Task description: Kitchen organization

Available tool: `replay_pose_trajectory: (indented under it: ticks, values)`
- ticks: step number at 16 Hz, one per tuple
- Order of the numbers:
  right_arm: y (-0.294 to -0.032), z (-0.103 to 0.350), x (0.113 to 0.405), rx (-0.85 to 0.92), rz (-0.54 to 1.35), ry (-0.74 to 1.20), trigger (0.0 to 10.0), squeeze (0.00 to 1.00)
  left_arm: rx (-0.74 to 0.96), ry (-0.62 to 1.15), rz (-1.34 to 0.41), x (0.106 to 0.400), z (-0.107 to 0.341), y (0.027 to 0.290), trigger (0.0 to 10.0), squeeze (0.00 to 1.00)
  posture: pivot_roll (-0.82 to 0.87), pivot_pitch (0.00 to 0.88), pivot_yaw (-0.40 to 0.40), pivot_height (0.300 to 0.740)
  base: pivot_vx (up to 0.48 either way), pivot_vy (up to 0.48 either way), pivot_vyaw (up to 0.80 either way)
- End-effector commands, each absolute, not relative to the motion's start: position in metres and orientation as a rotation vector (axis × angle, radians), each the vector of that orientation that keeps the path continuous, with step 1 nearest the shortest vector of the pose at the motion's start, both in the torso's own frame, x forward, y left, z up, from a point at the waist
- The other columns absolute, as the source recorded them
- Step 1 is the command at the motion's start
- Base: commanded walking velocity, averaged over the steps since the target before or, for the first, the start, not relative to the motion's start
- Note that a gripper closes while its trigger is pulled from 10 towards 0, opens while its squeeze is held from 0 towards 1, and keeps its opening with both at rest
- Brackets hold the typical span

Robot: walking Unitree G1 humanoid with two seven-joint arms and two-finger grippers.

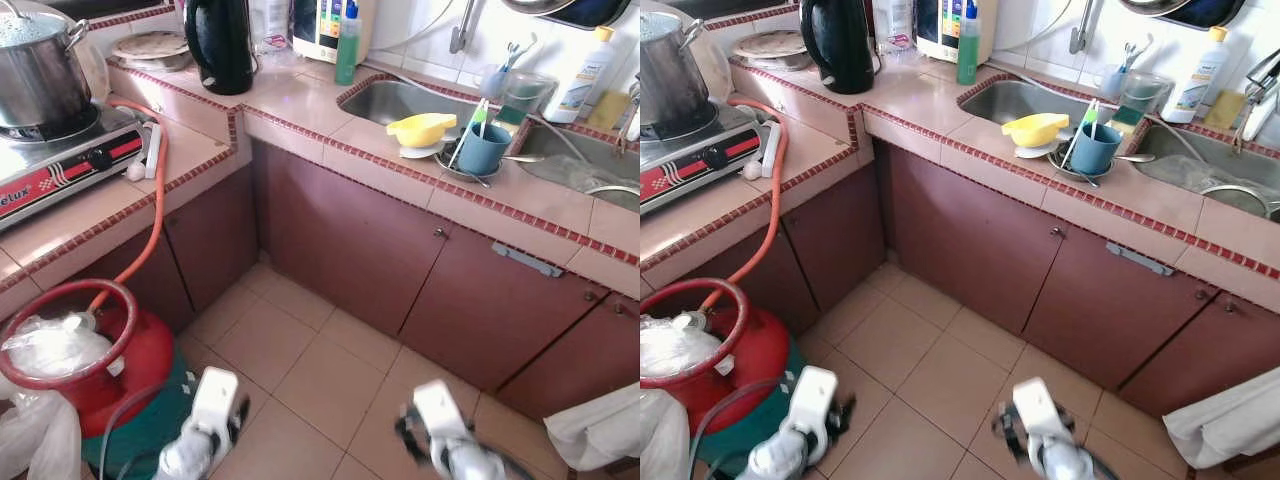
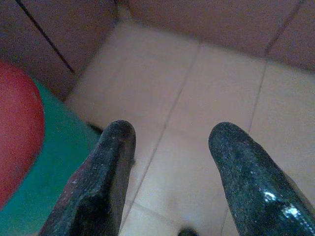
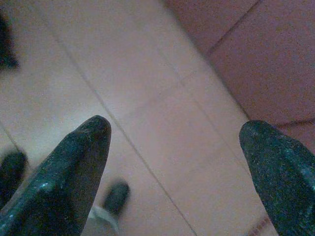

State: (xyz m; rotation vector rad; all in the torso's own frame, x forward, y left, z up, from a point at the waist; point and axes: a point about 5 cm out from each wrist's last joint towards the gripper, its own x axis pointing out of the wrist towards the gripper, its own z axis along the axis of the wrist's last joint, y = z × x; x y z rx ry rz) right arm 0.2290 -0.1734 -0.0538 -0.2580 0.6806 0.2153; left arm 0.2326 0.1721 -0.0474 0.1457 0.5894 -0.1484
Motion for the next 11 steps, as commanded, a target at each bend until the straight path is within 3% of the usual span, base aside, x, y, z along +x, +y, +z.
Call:
replay_pose_trajectory:
  ticks: [1,2,3,4,7,11]
  values:
    - [-0.167,-0.041,0.245,-0.199,0.221,0.596,10.0,0.00,0.072,0.538,-0.132,0.242,-0.039,0.173,10.0,0.00,-0.07,0.014,-0.020,0.740,0.000,0.000,0.00]
    - [-0.160,-0.031,0.257,-0.158,0.221,0.531,10.0,0.00,0.038,0.473,-0.127,0.249,-0.031,0.174,10.0,0.00,-0.07,0.014,-0.020,0.740,0.000,0.000,0.00]
    - [-0.156,-0.025,0.264,-0.151,0.206,0.494,10.0,0.59,0.015,0.433,-0.138,0.253,-0.026,0.173,10.0,0.28,-0.07,0.015,-0.020,0.740,0.000,0.000,0.00]
    - [-0.144,-0.014,0.274,-0.087,0.258,0.419,10.0,1.00,-0.010,0.375,-0.133,0.257,-0.020,0.172,10.0,1.00,-0.07,0.015,-0.021,0.740,0.000,0.000,0.00]
    - [-0.132,0.001,0.287,-0.038,0.323,0.371,10.0,1.00,-0.028,0.249,-0.184,0.265,-0.003,0.162,10.0,1.00,-0.07,0.016,-0.023,0.740,0.000,0.000,0.00]
    - [-0.123,0.042,0.307,-0.033,0.431,0.121,10.0,1.00,-0.044,0.054,-0.175,0.284,0.038,0.167,10.0,1.00,-0.08,0.018,-0.020,0.740,0.000,0.000,0.00]
